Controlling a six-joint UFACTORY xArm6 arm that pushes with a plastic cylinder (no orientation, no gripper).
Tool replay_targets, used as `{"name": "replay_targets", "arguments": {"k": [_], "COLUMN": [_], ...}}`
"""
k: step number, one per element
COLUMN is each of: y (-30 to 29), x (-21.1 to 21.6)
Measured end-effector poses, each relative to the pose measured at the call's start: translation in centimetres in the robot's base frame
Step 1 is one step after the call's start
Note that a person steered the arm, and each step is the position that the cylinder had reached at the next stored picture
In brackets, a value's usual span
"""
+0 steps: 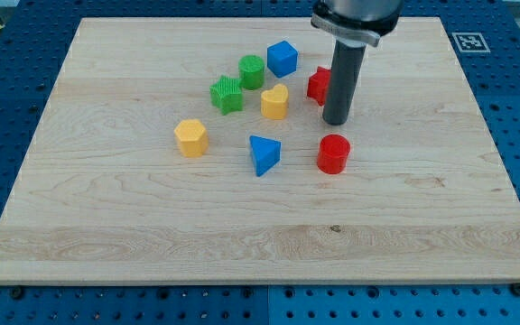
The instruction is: Move the yellow heart slightly up
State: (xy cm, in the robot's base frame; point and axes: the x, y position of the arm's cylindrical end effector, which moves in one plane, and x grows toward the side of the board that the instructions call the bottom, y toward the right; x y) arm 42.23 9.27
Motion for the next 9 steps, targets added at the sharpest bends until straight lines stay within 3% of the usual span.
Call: {"name": "replay_targets", "arguments": {"k": [2, 6, 9], "y": [-5.2, -6.3, -14.3], "x": [0.3, -0.4, -0.9]}}
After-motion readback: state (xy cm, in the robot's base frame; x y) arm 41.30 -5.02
